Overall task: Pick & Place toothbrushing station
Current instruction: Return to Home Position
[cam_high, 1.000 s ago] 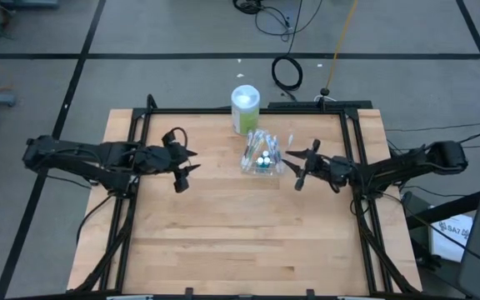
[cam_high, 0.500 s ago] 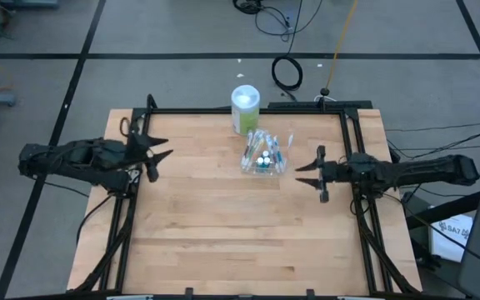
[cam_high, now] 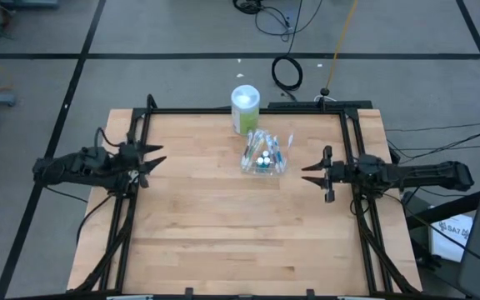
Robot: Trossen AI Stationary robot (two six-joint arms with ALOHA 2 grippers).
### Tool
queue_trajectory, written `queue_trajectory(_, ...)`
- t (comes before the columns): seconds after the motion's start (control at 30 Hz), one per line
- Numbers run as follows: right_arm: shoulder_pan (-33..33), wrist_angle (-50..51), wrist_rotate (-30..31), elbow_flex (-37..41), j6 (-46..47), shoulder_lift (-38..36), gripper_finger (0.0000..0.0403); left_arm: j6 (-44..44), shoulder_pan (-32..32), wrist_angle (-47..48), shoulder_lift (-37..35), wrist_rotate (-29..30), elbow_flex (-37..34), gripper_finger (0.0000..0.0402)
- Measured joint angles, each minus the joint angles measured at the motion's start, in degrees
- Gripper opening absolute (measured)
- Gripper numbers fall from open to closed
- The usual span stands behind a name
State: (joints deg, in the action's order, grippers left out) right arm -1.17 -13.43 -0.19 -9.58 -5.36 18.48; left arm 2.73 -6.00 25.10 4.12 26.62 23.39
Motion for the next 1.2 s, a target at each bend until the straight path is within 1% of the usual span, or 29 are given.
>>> queue_trajectory(0.1, 0.0, 0.02, -0.06, 0.01, 0.15, -1.74, 0.0103, 1.39, 0.0, -0.41, -3.96, -2.84, -1.32, 0.0182)
queue_trajectory(0.17, 0.0, 0.49, -0.08, 0.01, 0.14, -2.91, 0.0098, 1.56, -0.04, -2.12, -3.73, -4.02, -1.7, 0.0182)
queue_trajectory(0.23, 0.02, 2.38, -0.25, 0.05, 0.35, -4.15, 0.0094, 1.76, -0.09, -1.6, -3.82, -4.74, -1.85, 0.0182)
queue_trajectory(0.3, 0.02, 4.31, -1.35, 0.06, 0.97, -5.56, 0.009, 1.96, -0.11, -2.89, -3.78, -4.69, -2.25, 0.0182)
queue_trajectory(0.4, 0.02, 5.5, -3.23, 0.12, 1.22, -7.16, 0.0086, 3.37, -0.09, -8.22, -3.76, -4.8, -5.73, 0.0182)
queue_trajectory(0.53, 0.04, 3.45, -6.34, 2.39, 1.32, -8.87, 0.0082, 8.24, -0.1, -19.13, -3.8, -9.05, -10.91, 0.0182)
queue_trajectory(0.6, 0.04, 1.05, -7.57, 4.31, 2.2, -9.5, 0.008, 8.99, -0.09, -23.35, -3.76, -10.41, -13.8, 0.0182)
queue_trajectory(0.7, 0.02, -4.14, -7.56, 6.75, 3.21, -10.2, 0.0079, 8.98, -0.09, -28.18, -3.79, -10.61, -16.42, 0.0182)
queue_trajectory(0.83, 0.02, -5.68, -7.58, 8.4, 3.21, -10.38, 0.0079, 7.61, -0.09, -31.24, -3.76, -10.88, -19.07, 0.0182)
queue_trajectory(1.0, 0.02, -5.99, -7.53, 8.52, 3.21, -10.47, 0.0079, 6.64, -0.09, -35.59, -3.76, -12.16, -22.54, 0.0182)
queue_trajectory(1.1, 0.02, -5.39, -7.51, 8.57, 3.21, -10.52, 0.0079, 4.32, -0.09, -33.79, -3.74, -12.07, -22.65, 0.0182)
queue_trajectory(1.2, 0.02, -2.95, -7.51, 8.59, 3.21, -10.5, 0.0079, 4.37, -0.09, -33.81, -3.76, -12.14, -22.63, 0.0182)
